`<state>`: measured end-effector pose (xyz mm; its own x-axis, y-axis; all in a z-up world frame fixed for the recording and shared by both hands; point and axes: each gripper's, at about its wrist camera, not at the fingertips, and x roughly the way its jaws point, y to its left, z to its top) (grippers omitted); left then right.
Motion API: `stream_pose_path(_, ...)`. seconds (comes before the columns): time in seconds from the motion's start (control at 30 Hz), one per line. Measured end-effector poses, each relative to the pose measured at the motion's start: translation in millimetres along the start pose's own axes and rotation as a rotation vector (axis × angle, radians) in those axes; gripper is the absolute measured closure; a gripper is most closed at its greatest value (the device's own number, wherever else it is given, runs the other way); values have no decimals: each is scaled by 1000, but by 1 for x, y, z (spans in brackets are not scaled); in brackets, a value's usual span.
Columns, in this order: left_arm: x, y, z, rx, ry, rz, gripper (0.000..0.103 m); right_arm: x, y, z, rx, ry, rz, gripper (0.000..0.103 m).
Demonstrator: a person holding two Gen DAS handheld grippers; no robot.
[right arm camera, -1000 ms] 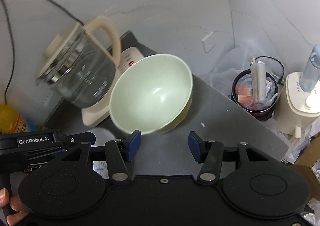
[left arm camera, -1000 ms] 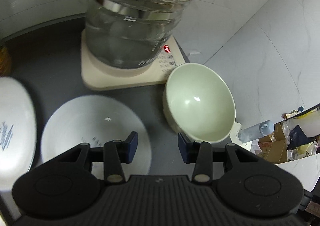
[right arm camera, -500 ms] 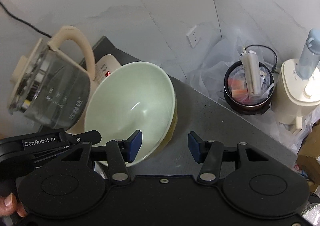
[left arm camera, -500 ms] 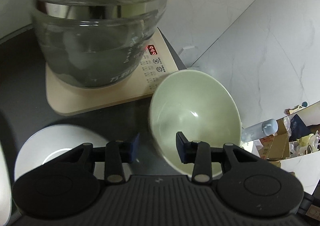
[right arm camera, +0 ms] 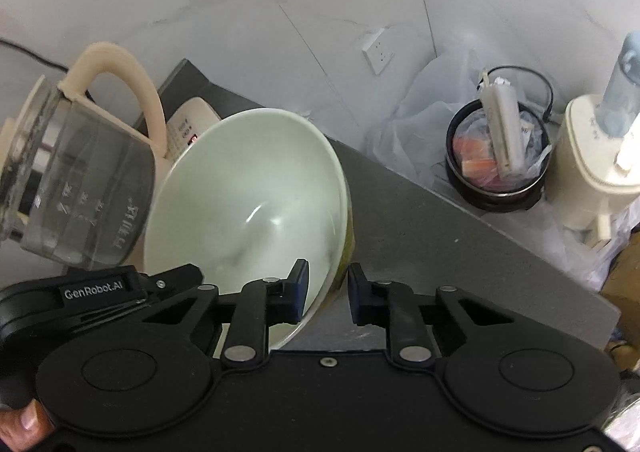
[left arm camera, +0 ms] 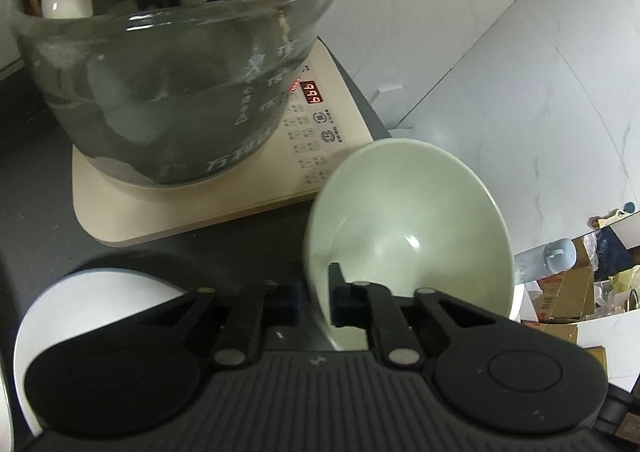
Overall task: Organize plates and bowls
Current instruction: 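Close both grippers on the rim of the smaller pale green bowl, then carry the smaller bowl with both grippers and lower it onto the stacked bowls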
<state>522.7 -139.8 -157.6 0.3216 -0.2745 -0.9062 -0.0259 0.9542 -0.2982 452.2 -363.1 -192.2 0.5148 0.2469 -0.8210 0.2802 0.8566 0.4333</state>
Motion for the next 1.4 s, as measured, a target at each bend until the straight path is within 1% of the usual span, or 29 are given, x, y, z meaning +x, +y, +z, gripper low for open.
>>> stream_pose_path(0.13, -5, 0, -3, -1, -8, -2, 95, -3, 2, -2, -23, 2, -3, 83)
stream_pose_path(0.33, -21, -2, -5, -2, -27, -11, 95, -21, 3, -4, -44, -15, 14, 83)
stream_pose_path(0.67, -63, -7, -20, -14, -64, -17, 95, -56, 12, -11, -116, -42, 43, 83)
stream_pose_path(1.03, -111, -9, -51, -38, -130, -8, 95, -99, 21, -25, -200, -66, 107, 82)
stream_pose_path(1.4, -157, -6, -95, -86, -187, 20, 95, -132, 30, -51, -294, -69, 163, 82)
